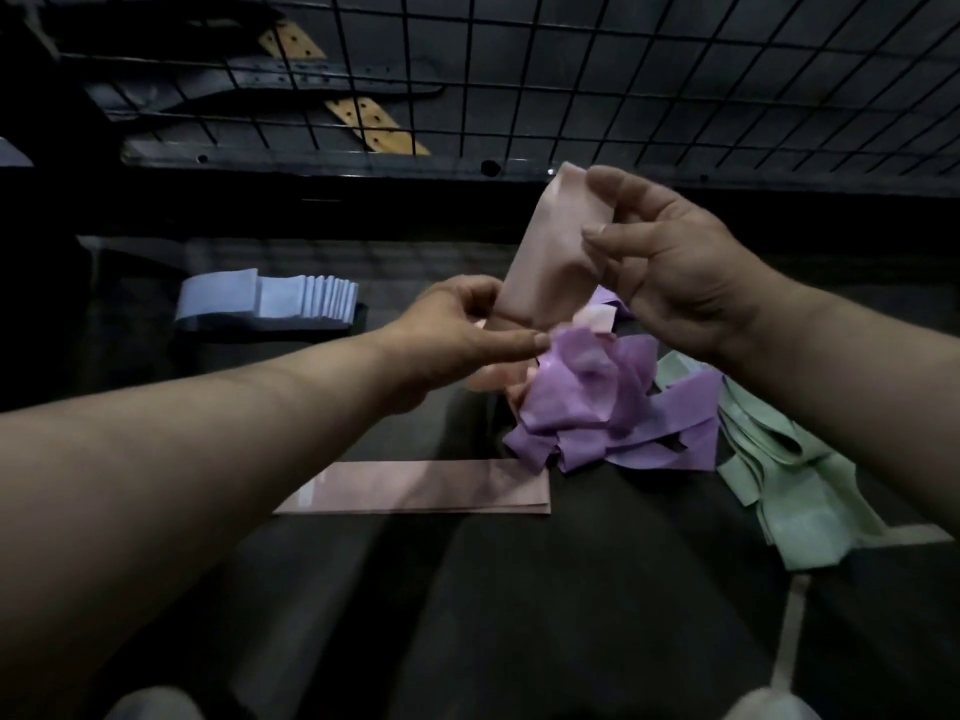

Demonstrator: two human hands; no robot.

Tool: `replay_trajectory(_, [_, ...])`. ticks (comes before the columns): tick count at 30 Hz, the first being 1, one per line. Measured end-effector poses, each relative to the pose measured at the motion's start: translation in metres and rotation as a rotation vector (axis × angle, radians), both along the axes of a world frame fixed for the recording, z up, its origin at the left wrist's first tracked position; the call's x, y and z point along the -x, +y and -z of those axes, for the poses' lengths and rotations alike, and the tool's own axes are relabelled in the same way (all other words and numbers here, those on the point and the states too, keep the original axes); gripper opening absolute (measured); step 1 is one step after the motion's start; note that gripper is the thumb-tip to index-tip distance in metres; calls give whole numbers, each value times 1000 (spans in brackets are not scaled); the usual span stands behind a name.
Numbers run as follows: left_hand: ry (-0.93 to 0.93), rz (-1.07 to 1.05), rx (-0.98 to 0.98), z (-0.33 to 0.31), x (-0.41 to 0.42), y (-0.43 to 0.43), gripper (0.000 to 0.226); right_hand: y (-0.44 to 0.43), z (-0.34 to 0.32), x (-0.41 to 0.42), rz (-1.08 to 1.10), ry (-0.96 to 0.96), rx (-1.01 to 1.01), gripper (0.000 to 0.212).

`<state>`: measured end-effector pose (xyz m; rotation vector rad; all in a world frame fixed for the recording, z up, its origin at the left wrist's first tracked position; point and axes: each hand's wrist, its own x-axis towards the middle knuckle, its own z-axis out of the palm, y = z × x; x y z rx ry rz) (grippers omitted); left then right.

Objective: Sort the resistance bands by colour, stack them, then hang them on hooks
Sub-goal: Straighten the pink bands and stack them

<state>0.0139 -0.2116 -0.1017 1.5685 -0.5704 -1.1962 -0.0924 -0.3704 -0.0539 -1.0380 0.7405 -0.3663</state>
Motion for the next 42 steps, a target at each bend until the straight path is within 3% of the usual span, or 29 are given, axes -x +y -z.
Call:
replay_trajectory(5, [11,-161,-4,3,1,-1,28,23,19,0,-145,13,-14,59])
replay_trajectory(7, [34,-269,-32,3,-1,1,26,24,39,9,-293,246,339,71])
replay_trajectory(11, [-15,-327,-117,8,-7,14,26,19,89,46,-1144,831,1146,113])
replay_trajectory(14, [6,-339,-172,14,-8,26,25,21,111,52,-1405,874,1486,103])
replay_trajectory(16, [-1,-301,-192,16,-8,32,15,18,112,46,-1417,826,1510,88])
replay_trajectory(19, [-1,-281,-219,17,-10,39,19,14,101,31,-1420,835,1482,51])
replay_trajectory(21, [15,-284,-219,15,-11,41,19,7,96,26,-1368,875,1411,39])
replay_trajectory(25, [23,-291,-212,14,-16,45,23,-32,84,30,-962,954,1299,57])
replay_trajectory(27, [29,-288,-223,15,-17,48,27,-57,87,39,-952,1070,1496,49])
replay_trajectory(31, [70,-262,-223,15,-17,51,30,-69,94,53,-818,1363,1756,56])
replay_trajectory(32, [70,-257,-223,15,-17,51,30,-62,97,52,-805,1364,1775,56])
replay_trajectory(34, [75,-238,-213,14,-15,51,27,-43,104,47,-874,1142,1808,63])
replay_trajectory(36, [102,-209,-209,14,-13,52,30,-17,103,43,-1033,830,1766,69])
replay_trajectory(38, [150,-162,-196,11,-11,54,33,15,94,34,-1175,738,1592,71])
replay_trajectory(39, [172,-119,-176,9,-12,55,33,31,89,29,-1181,741,1355,67])
replay_trajectory(40, [189,-67,-154,8,-13,57,34,49,80,22,-1100,704,991,56])
replay_trajectory(42, [234,18,-122,5,-15,59,36,71,73,12,-784,434,188,34])
